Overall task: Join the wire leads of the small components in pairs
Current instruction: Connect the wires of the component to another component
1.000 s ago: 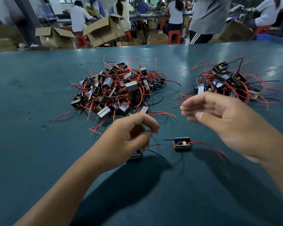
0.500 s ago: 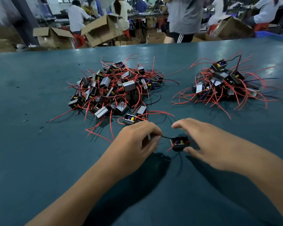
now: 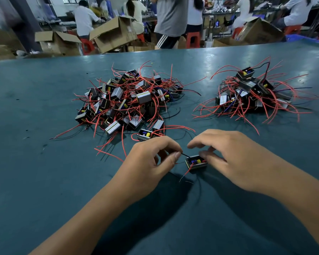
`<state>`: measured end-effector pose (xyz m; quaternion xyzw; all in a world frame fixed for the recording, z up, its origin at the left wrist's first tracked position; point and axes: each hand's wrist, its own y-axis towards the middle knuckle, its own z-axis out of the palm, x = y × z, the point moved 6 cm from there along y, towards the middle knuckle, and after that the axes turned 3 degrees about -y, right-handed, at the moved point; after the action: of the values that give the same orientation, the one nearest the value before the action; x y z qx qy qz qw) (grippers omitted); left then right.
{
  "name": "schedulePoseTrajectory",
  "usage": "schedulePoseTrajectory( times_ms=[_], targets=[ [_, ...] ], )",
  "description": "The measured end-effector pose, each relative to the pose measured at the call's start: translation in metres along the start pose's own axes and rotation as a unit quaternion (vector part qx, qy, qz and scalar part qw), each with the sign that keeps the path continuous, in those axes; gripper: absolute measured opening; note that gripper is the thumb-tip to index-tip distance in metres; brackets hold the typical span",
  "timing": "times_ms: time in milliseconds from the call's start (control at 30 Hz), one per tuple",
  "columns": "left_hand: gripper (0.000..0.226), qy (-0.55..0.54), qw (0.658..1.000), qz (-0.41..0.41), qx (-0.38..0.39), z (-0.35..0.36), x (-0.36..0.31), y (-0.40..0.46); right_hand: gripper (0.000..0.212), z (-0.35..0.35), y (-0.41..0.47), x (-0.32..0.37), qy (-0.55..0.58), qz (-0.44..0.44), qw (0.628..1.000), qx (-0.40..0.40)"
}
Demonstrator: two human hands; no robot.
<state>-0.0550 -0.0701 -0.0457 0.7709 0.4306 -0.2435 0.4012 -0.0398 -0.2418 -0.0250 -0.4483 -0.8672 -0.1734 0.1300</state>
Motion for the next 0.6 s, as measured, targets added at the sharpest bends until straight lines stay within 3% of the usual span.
schedulePoseTrajectory(
  times_ms=[200,433,600],
  targets=[
    [0.007,-0.025,1.0,-0.018,0.004,0.003,-0.002,-0.002,0.004,0.011,0.001,0.003,0.025,-0.008,0.999,0.021],
    [0.083,-0.038,0.996,-0.047,0.064,0.009,-0.008,-0.009,0.008,0.011,0.0,-0.001,0.044,0.016,0.999,0.019],
    [0.081,-0.028,0.995,-0.05,0.079,0.009,-0.009,-0.008,0.009,0.012,0.0,-0.002,0.049,0.02,0.998,0.02]
  ],
)
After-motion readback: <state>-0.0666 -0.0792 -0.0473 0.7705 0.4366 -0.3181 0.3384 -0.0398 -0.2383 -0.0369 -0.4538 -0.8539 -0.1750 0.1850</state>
